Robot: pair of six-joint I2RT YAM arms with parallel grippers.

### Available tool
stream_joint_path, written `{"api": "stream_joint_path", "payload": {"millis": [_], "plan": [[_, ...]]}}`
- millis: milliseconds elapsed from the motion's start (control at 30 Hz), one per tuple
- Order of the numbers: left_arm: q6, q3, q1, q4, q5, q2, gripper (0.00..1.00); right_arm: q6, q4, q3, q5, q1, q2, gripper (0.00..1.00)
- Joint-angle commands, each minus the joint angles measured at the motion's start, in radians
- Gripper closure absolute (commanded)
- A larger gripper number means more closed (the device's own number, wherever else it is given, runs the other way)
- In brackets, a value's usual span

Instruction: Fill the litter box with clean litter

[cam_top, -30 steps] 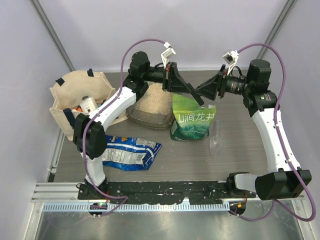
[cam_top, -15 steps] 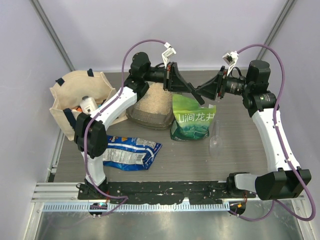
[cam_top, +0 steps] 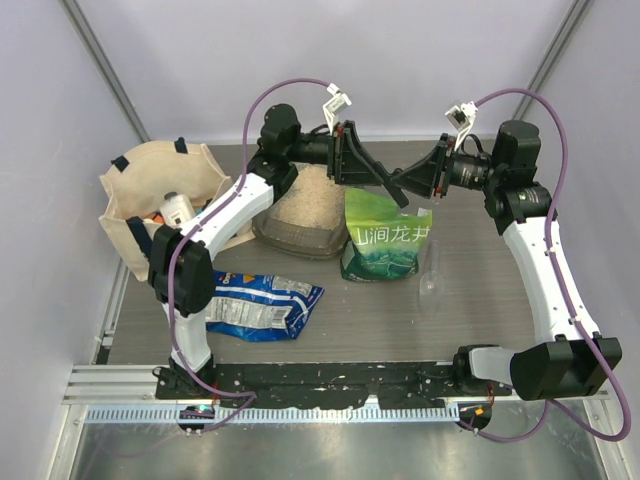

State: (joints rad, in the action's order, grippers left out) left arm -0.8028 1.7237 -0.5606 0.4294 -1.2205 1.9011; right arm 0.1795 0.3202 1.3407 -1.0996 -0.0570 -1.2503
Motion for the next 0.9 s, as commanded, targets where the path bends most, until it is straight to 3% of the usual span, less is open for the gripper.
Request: {"api": "stream_joint_path", "payload": {"millis": [0,233,267,333,367,400,433,533,700,867], "plan": [[0.013,0.016,0.005,0.025,0.015,-0.014,0.50,0.034,-0.059,0.009,-0.025,-0.001,0.014,0.99],[0.011,0.028,0.005,0.042,0.012,-0.005,0.57,0.057,-0.061,0.000,-0.042,-0.001,0.002,0.98],[0.010,0.028,0.004,0.043,0.010,-0.004,0.61,0.058,-0.059,-0.002,-0.031,-0.001,0.002,0.98],[0.008,0.033,0.005,0.048,0.009,0.001,0.77,0.057,-0.047,-0.003,-0.023,-0.001,0.000,0.99],[0.008,0.033,0.005,0.057,0.003,0.003,0.83,0.063,-0.047,-0.006,0.009,-0.001,0.002,0.92],[0.010,0.031,0.005,0.058,0.001,0.003,0.95,0.067,-0.049,-0.006,0.035,-0.001,0.005,0.79],[0.008,0.027,0.004,0.063,0.003,0.003,0.99,0.075,-0.052,-0.008,0.064,-0.001,0.012,0.55],[0.008,0.017,0.005,0.063,-0.002,-0.002,1.00,0.098,-0.081,0.011,0.107,-0.001,0.011,0.43],[0.004,0.011,0.010,0.058,0.004,-0.008,1.00,0.104,-0.130,0.021,0.106,-0.003,0.011,0.42],[0.004,0.017,0.011,0.054,0.004,-0.004,1.00,0.114,-0.147,-0.002,0.073,-0.004,0.009,0.48]]}}
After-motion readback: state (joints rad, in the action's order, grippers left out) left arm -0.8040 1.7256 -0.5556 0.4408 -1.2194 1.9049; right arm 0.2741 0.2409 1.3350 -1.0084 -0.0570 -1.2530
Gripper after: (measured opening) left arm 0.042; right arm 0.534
